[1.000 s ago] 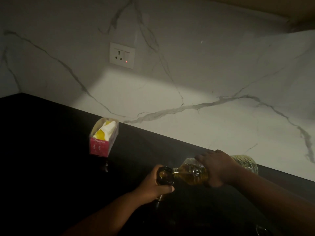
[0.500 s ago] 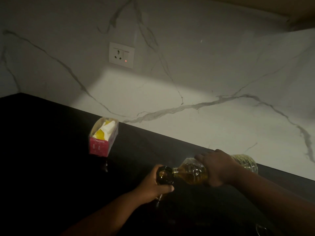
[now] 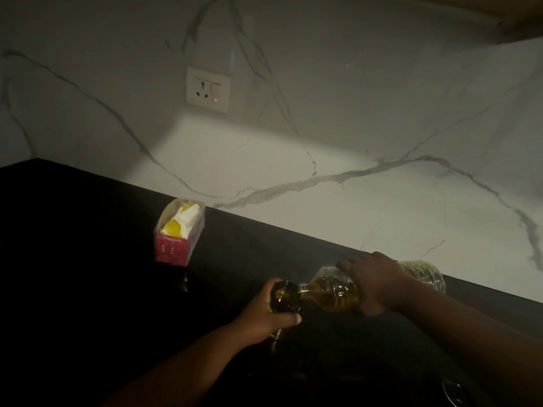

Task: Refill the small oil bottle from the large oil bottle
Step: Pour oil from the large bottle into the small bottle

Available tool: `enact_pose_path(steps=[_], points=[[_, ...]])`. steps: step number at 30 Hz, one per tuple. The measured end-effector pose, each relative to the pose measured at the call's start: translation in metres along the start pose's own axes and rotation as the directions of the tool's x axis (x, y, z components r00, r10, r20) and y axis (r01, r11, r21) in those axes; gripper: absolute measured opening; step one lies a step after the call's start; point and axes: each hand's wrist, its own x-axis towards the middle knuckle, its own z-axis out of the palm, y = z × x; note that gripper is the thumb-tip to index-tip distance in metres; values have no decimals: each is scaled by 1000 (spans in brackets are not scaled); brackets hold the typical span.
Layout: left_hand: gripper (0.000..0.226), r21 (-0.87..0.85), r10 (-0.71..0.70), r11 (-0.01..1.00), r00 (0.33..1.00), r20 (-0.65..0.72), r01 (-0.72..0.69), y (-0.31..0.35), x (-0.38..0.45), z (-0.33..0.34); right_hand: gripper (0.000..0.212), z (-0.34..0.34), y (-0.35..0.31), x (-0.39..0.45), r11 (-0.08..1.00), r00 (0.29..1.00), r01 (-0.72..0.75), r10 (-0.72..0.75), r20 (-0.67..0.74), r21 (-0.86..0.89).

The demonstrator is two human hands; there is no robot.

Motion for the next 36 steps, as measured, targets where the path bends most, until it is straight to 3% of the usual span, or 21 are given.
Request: enact_pose_path(steps=[20,36], points=[[73,9,-2,1000,1000,-7,2,-2,2,1,69,-5,-3,-1,999,999,-18,20,29,-41],[64,1,24,1000,1000,-11,-24,-8,4,1,73,-3,-3,0,999,999,-29,31,29,-43]])
